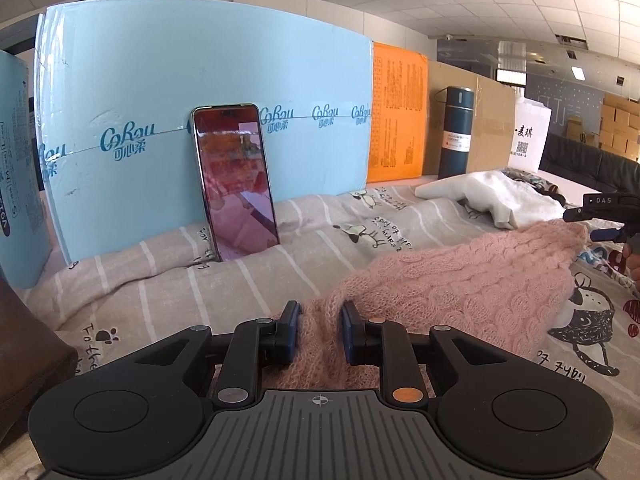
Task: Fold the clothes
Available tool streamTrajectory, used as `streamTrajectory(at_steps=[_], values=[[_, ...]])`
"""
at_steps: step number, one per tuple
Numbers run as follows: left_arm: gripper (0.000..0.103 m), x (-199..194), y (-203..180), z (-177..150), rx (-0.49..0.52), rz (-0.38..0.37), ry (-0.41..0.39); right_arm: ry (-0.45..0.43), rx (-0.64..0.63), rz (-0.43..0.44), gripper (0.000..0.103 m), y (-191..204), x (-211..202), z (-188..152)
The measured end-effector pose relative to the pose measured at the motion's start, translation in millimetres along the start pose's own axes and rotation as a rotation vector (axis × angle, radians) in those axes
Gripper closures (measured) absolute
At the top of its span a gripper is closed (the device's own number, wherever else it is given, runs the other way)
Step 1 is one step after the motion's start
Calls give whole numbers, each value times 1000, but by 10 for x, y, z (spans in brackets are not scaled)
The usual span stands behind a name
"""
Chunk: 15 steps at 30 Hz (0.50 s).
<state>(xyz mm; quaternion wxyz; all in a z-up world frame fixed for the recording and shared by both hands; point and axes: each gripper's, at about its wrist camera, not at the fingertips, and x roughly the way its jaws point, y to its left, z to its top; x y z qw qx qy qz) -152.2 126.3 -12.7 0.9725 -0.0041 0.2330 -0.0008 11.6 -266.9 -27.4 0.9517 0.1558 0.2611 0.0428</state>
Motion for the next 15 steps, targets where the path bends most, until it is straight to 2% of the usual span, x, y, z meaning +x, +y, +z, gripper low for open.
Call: streamTrajectory(at_steps=[1, 2, 3, 4, 6, 9, 12, 14, 15], values=[[81, -3, -7, -1, 3, 1, -1, 16, -37, -11, 33, 53, 23, -36], [81, -11, -16, 0, 7, 2, -3, 22, -68, -22, 50, 95, 31, -57], [82, -20, -27, 2, 13, 3, -5, 19, -104, -33, 61, 148, 15, -68], [83, -28, -38, 4, 19, 3, -7, 14, -140, -45, 65, 200, -2, -78], [84, -44, -60, 9, 29, 4, -12, -42, -194, -48, 85, 267, -106, -44], [85, -51, -68, 14, 28, 7, -20, -104, -219, -22, 97, 314, -201, 63], [86, -52, -36, 20, -2, 8, -26, -146, -210, 7, 97, 373, -206, 200], [86, -40, -26, 11, -8, 8, -20, -145, -208, -5, 97, 394, -176, 244], [86, -29, -25, 3, -8, 7, -15, -133, -197, -5, 92, 375, -169, 246]])
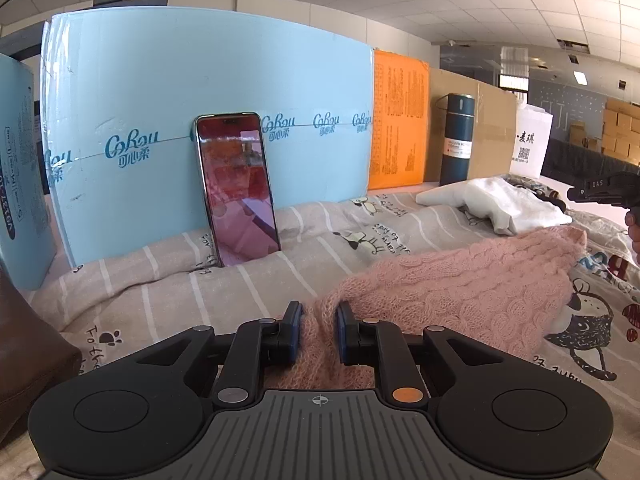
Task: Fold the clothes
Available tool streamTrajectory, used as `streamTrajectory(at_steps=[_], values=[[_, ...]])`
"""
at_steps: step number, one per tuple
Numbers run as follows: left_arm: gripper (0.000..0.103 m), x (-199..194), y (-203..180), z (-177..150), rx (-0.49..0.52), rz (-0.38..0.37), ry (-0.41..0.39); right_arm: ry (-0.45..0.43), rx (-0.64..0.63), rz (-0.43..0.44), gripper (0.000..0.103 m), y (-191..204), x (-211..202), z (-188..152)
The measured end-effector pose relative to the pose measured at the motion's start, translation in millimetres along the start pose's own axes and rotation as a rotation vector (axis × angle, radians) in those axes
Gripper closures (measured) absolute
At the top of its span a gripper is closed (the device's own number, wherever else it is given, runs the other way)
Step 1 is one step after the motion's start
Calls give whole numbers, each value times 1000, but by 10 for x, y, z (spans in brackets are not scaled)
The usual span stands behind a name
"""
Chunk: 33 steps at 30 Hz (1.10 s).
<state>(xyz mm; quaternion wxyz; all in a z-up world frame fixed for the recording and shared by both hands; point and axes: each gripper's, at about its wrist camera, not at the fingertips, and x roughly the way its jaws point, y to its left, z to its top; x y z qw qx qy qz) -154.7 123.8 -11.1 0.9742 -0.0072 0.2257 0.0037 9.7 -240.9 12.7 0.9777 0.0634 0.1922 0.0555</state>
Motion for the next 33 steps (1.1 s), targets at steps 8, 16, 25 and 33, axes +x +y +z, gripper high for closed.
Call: streamTrajectory(at_steps=[8, 16, 25, 33], values=[[86, 54, 27, -34, -11, -8, 26, 203, 140, -41, 65, -251, 161, -329], [86, 29, 18, -32, -23, 1, 10, 42, 9, 34, 99, 13, -16, -86], [86, 40, -7, -40, -24, 38, 12, 53, 33, -4, 99, -13, 314, -42], [27, -28, -28, -31, -27, 109, -2, 128, 175, -18, 53, -275, 452, -248]])
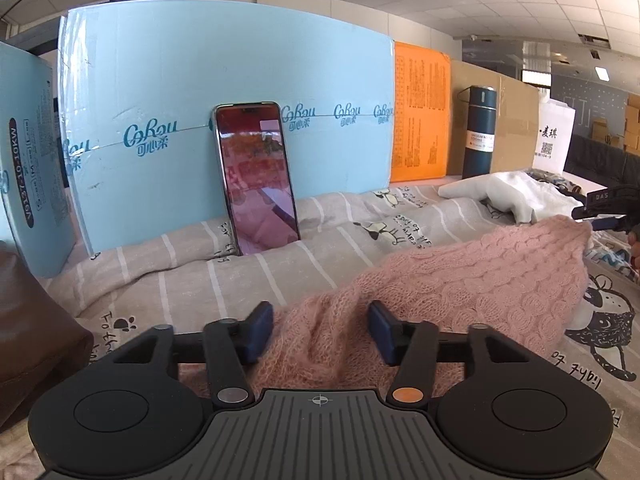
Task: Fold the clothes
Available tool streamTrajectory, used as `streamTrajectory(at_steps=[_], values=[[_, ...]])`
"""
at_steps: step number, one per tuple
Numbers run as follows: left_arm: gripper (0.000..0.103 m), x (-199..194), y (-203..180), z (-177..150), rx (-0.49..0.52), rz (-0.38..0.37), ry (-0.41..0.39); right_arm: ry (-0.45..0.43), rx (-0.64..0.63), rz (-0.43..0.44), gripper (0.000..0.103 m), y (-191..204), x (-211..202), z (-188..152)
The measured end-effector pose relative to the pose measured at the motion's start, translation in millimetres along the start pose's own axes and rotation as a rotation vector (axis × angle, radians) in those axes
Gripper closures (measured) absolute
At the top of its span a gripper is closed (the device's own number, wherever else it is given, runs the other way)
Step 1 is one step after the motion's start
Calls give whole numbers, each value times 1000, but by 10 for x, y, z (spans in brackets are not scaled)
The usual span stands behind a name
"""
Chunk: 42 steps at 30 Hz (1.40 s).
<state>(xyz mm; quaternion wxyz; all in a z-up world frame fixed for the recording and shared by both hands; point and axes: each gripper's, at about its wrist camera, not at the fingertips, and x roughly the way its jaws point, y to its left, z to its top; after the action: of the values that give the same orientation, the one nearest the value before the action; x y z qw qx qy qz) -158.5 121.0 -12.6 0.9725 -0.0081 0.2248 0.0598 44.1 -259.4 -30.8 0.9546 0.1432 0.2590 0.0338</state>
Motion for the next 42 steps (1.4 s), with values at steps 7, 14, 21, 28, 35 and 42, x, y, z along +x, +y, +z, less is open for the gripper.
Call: streamTrajectory(at_steps=[7, 14, 21, 28, 35, 42], values=[[14, -270, 190, -2, -146, 60, -44, 150, 208, 130, 37, -258, -212, 85], [11, -416, 226, -68, -205, 47, -68, 321, 239, 211, 20, -117, -111, 27], [10, -432, 212, -95, -207, 33, -78, 309, 215, 246, 22, 178, 93, -3], [10, -398, 243, -131, -219, 33, -69, 121, -92, 187, 87, 469, -162, -237], [10, -416, 265, -134, -224, 24, -77, -25, -3, 283, 90, 359, -462, -130], [10, -459, 263, -125, -224, 20, -94, -140, 36, 206, 91, 245, -738, -86]])
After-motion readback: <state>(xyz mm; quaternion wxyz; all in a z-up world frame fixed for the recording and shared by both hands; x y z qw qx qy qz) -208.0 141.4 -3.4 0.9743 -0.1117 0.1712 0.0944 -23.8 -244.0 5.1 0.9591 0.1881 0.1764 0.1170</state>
